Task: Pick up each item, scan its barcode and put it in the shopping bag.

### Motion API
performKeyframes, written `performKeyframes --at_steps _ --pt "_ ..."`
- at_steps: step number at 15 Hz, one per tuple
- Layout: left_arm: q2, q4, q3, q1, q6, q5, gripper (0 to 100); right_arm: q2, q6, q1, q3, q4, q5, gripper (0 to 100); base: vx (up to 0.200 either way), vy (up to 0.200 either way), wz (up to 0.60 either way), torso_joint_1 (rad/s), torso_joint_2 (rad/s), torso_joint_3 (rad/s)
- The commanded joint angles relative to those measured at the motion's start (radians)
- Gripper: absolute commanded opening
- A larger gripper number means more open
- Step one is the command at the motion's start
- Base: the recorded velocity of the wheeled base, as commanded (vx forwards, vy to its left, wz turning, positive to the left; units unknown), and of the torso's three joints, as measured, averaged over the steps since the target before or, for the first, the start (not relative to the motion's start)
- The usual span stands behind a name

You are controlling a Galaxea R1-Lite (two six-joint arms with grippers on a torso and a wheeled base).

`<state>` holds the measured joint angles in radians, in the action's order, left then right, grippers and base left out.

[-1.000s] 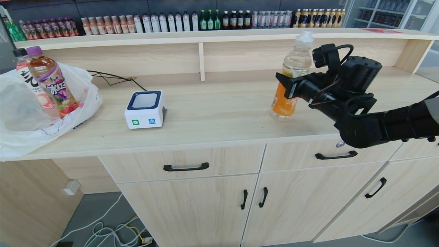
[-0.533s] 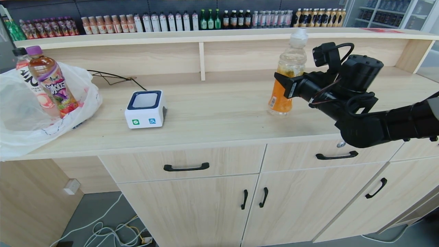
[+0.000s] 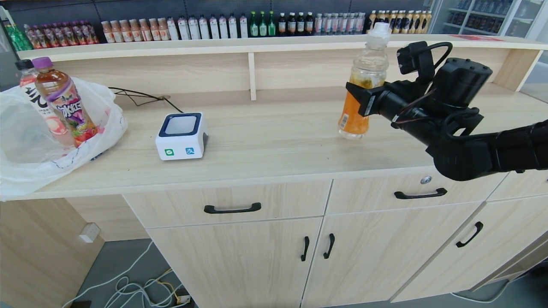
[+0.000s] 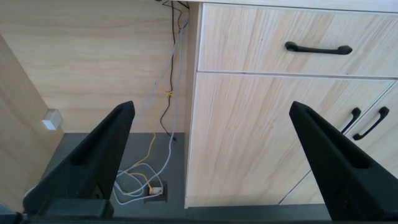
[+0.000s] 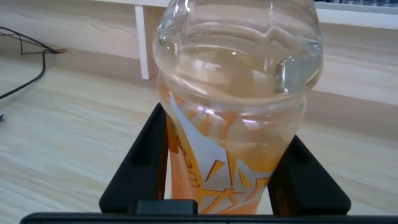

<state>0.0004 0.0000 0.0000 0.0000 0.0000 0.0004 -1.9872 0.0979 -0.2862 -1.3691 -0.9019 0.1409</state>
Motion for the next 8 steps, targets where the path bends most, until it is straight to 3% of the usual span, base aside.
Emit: performKeyframes --at_steps 1,5,8 --pt "0.0 0.0 0.0 0.0 0.0 0.0 100 0.054 0.006 -0.004 0.001 0.029 0.0 0 0.0 0.0 0.0 0.0 0.0 0.0" --pt "0.0 0.0 0.0 0.0 0.0 0.0 100 0.153 0.013 -0.018 0.007 0.086 0.005 0 0.0 0.0 0.0 0.0 0.0 0.0" --pt "0.0 0.0 0.0 0.0 0.0 0.001 100 0.274 0.014 -0.018 0.102 0.118 0.066 0 0.0 0.0 0.0 0.0 0.0 0.0"
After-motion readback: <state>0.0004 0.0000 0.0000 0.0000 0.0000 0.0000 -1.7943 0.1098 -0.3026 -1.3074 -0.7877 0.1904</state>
